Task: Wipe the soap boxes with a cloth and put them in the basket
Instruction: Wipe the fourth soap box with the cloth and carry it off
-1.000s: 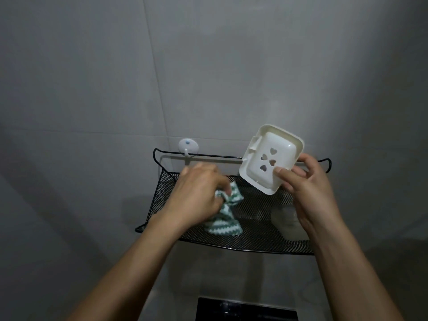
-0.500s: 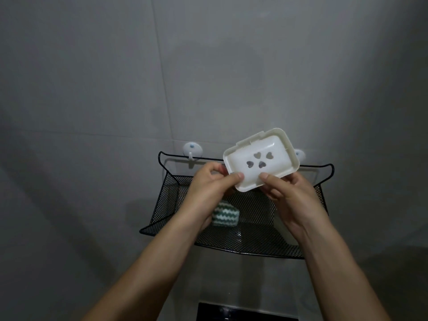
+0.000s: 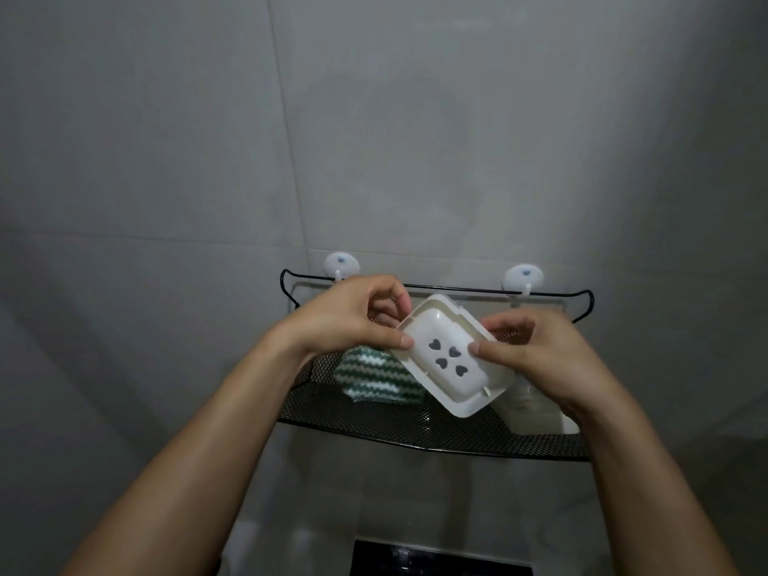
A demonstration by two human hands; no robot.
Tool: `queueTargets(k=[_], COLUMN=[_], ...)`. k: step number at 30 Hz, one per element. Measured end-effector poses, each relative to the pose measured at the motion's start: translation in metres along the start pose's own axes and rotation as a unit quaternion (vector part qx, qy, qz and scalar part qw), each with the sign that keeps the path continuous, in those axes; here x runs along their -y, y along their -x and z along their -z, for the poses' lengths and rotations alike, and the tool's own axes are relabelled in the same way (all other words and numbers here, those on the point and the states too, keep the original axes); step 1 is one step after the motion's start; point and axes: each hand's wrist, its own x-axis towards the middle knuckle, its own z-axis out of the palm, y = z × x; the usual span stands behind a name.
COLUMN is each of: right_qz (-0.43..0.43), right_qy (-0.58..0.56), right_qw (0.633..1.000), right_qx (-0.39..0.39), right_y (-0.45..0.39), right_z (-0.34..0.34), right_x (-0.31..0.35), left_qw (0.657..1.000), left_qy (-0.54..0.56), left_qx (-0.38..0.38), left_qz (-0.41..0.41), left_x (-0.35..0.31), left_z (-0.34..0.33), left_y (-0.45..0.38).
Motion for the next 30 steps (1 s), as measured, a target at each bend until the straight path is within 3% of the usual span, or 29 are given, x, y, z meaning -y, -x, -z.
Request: queueTargets(k=[2,4,6,9,12,17,20,23,30], right_qz=[-0.025,-0.052,-0.069,-0.079,-0.083,-0.062,-0.041,-0.023,0.001], right_qy=[-0.029,-0.073,-0.101,-0.12,-0.129,-0.106,-0.082,-0.067,-0.089], right_qw=[0.999,0.995,0.991,0.988,0.987,0.991,0.994,0.996,0.996], right_qx=[-0.022,-0.037,-0.046,-0.048,-0.05,-0.06,-0.068,-0.047,-0.014], right_y=[-0.001,-0.002,-0.004,-0.005,-0.003,0.001,-0.003,-0.008,-0.011], right_z=[0.003,0.005,0.006,0.004,0.004,0.007,0.004,-0.003,-0.012], right_x=[-0.003,-0.005,-0.005,-0.004,-0.002,-0.004,-0.007,-0.006,-0.007], left_qw=[0.993,0.944,0.899,0.889,0.892,0.937,0.902,0.875,0.859], left_qy=[-0.116,-0.318,-0.414,-0.432,-0.44,-0.321,-0.314,-0.36,-0.419], left_qx=[0.026,0.066,0.11,0.122,0.076,-0.136,-0.272,-0.269,-0.23], left_qz=[0.024,0.061,0.093,0.093,0.075,-0.004,-0.114,-0.18,-0.184], left_x=[0.011,0.023,0.034,0.046,0.042,0.01,-0.016,-0.033,-0.028], left_z=[0.004,0.0,-0.012,-0.029,-0.031,-0.012,-0.018,-0.04,-0.062], left_y=[0.0,-0.001,0.0,-0.002,-0.002,0.01,0.014,0.008,-0.008])
